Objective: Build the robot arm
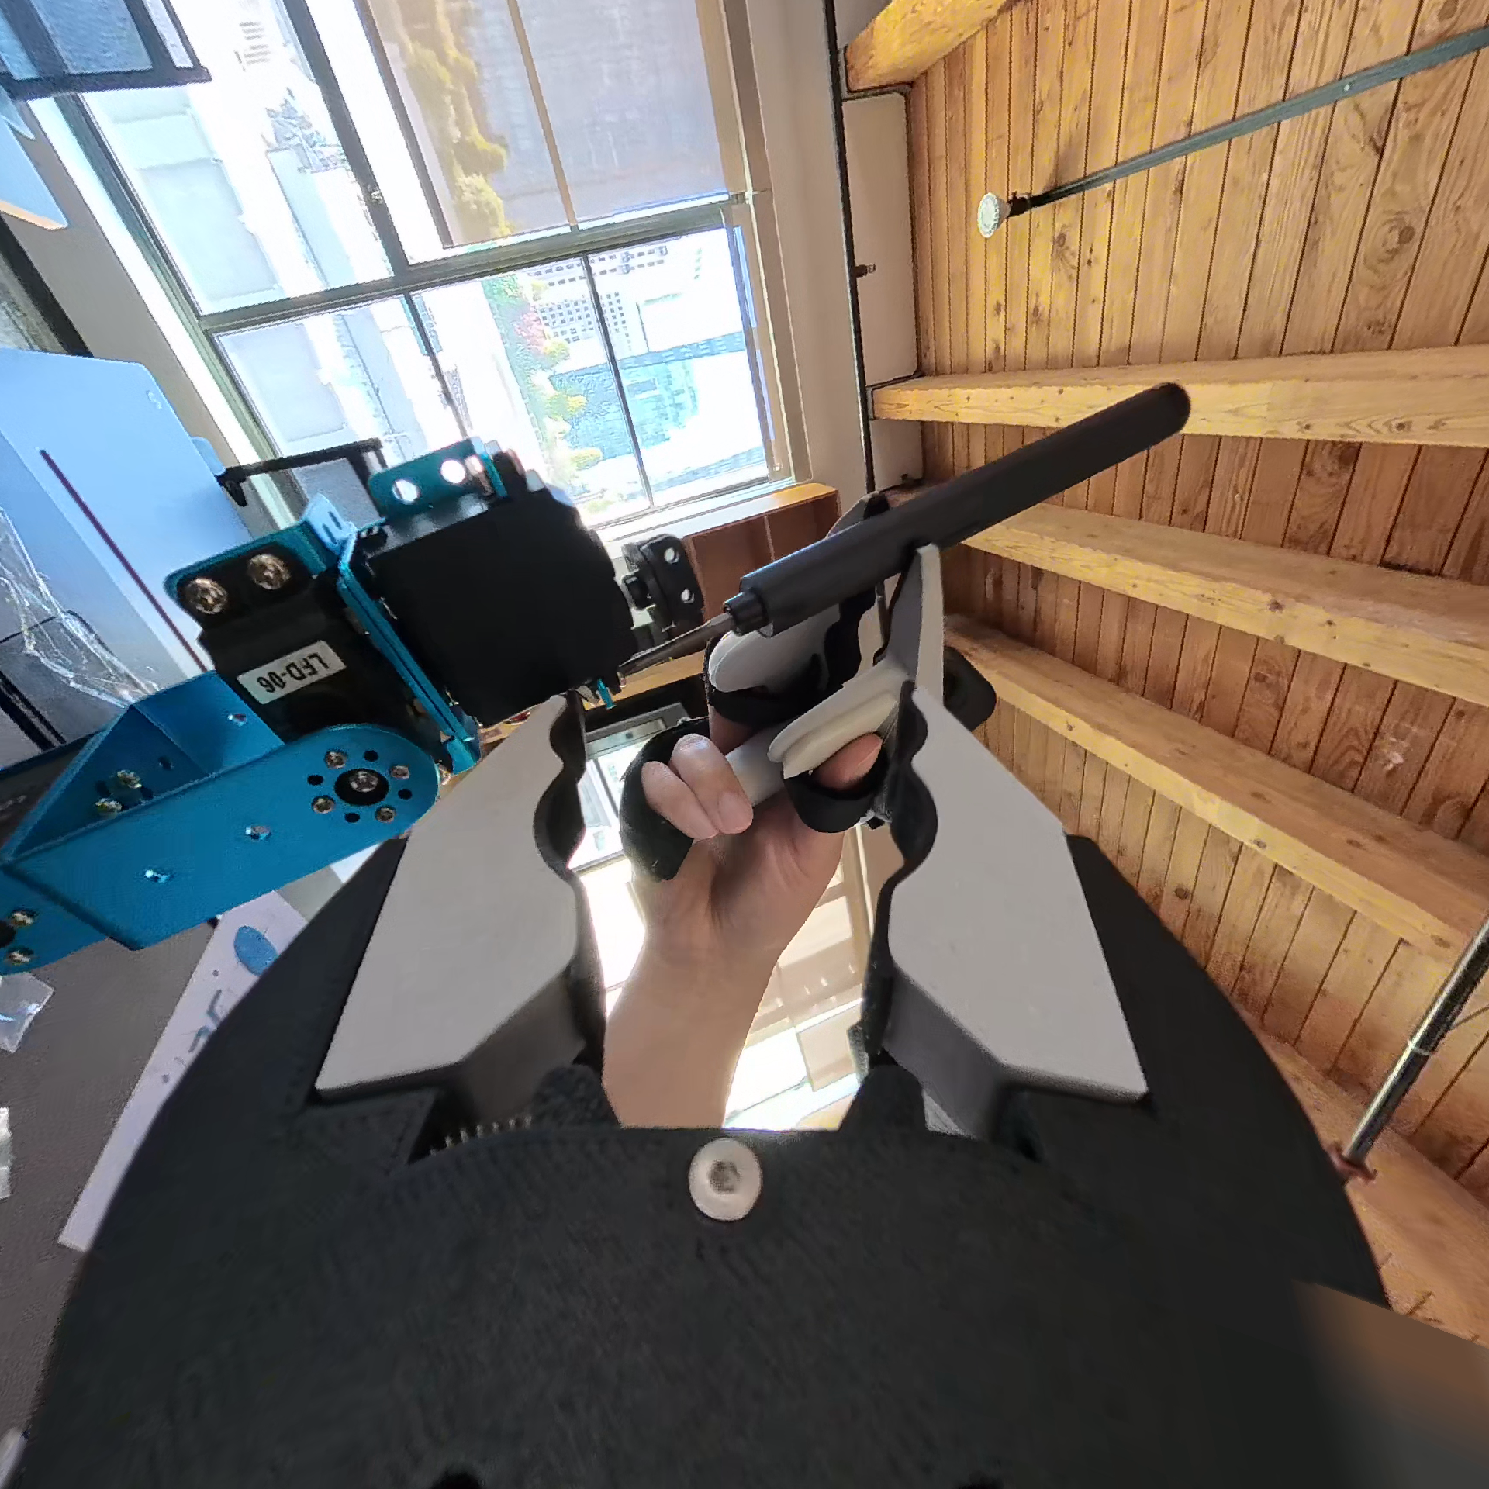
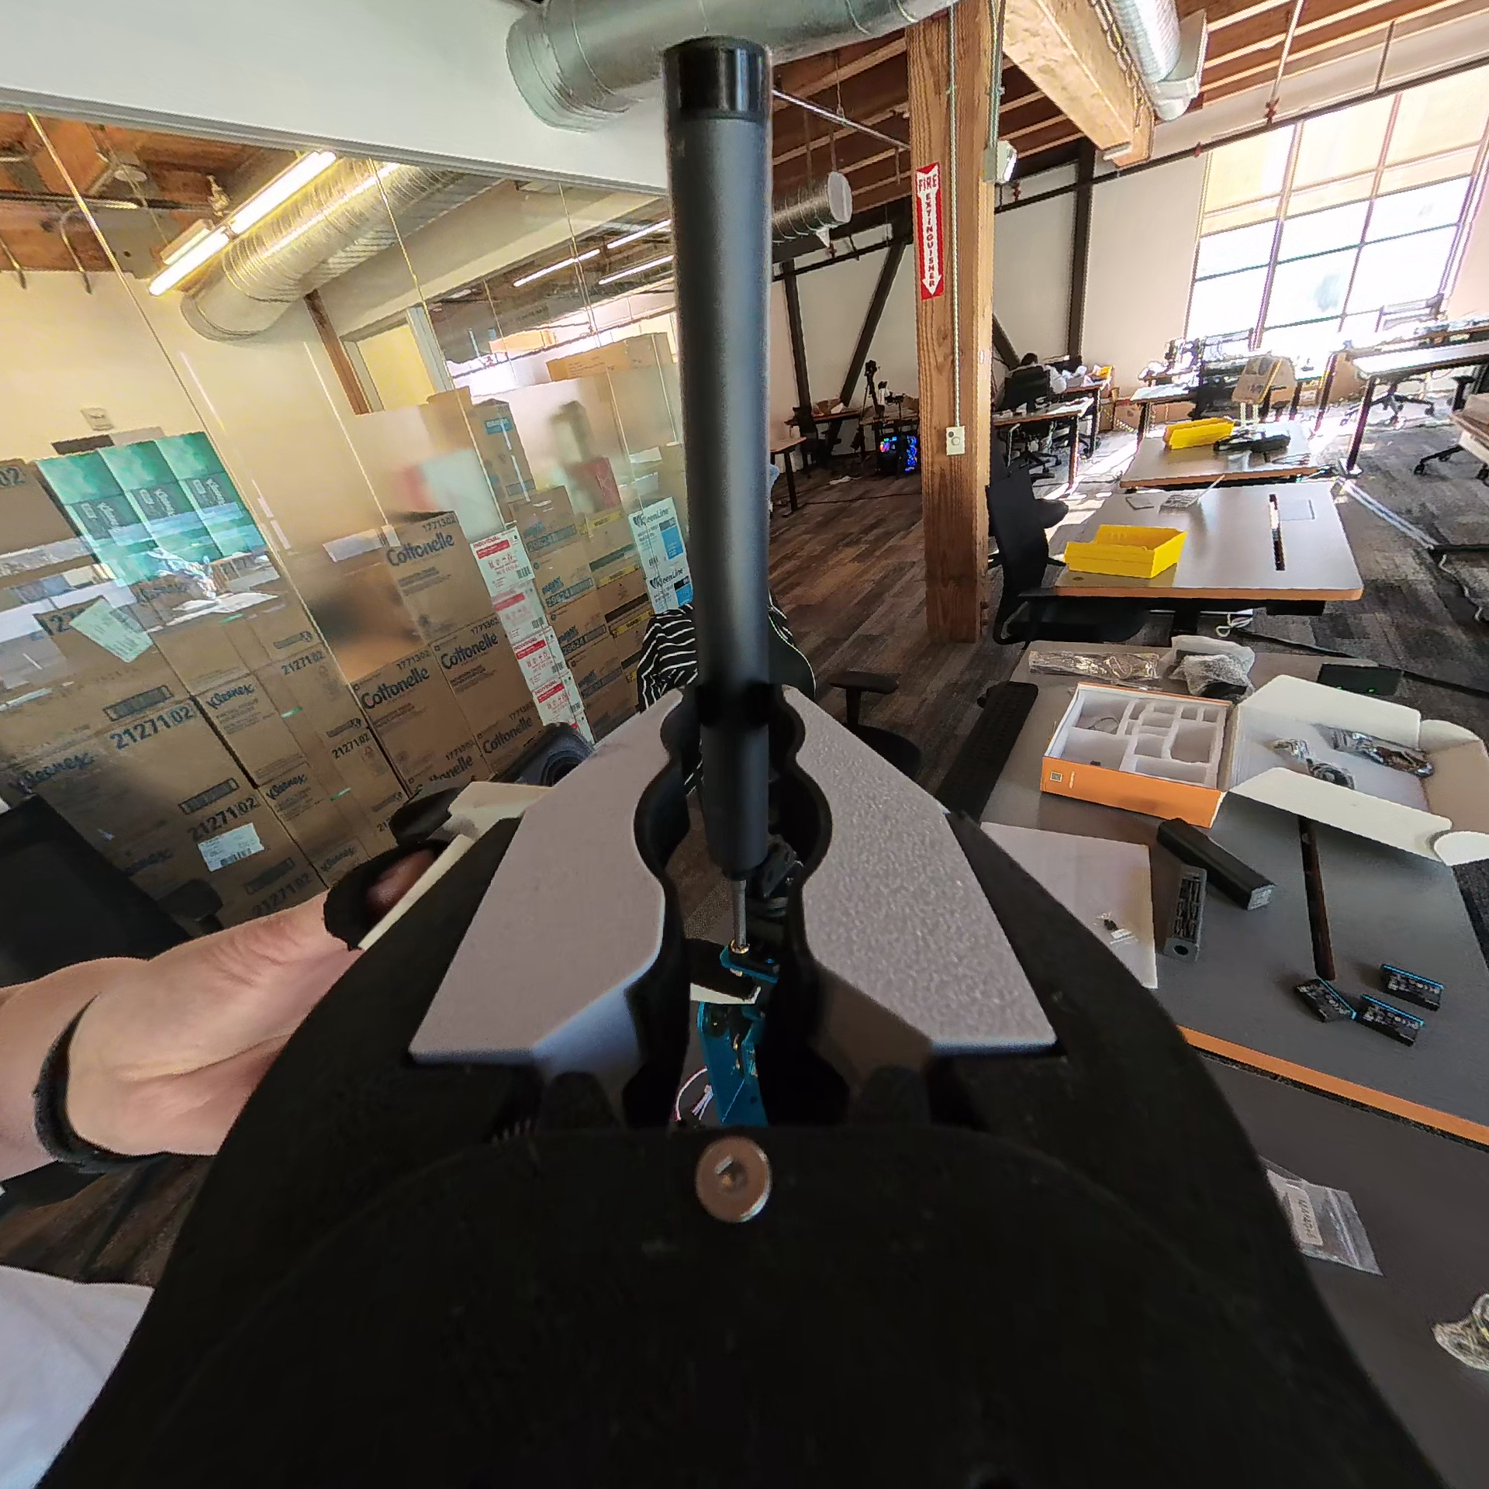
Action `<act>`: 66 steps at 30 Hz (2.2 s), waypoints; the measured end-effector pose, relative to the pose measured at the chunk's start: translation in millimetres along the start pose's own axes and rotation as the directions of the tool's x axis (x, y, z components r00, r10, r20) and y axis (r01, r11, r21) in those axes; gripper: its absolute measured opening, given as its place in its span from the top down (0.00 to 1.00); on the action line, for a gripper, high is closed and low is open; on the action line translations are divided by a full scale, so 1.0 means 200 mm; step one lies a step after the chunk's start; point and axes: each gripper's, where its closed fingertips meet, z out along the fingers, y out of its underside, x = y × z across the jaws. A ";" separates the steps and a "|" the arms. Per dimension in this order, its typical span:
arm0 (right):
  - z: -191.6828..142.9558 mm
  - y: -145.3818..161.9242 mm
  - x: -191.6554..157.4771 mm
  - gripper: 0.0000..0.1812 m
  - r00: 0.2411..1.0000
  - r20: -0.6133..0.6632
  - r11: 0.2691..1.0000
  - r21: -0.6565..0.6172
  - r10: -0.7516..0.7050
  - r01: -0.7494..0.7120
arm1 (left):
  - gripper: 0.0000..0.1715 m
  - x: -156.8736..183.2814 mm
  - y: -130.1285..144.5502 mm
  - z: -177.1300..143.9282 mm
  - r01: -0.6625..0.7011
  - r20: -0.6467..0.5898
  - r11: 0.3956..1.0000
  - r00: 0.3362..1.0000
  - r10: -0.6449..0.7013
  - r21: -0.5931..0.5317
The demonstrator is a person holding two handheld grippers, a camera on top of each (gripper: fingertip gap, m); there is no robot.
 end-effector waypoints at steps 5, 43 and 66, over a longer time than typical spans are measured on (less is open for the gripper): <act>0.01 0.00 0.02 0.92 1.000 -0.011 0.999 -0.020 0.029 -0.029 | 0.58 -0.01 0.00 0.00 -0.012 -0.003 1.000 1.000 0.012 -0.006; 0.03 0.01 0.01 0.91 0.998 -0.033 0.996 -0.062 0.063 -0.065 | 0.66 -0.04 -0.01 0.00 -0.009 -0.030 1.000 1.000 0.008 -0.027; 0.02 0.01 -0.01 0.91 0.999 -0.014 0.998 -0.043 0.042 -0.043 | 0.68 -0.05 0.00 -0.01 -0.074 -0.051 0.995 0.996 0.071 -0.070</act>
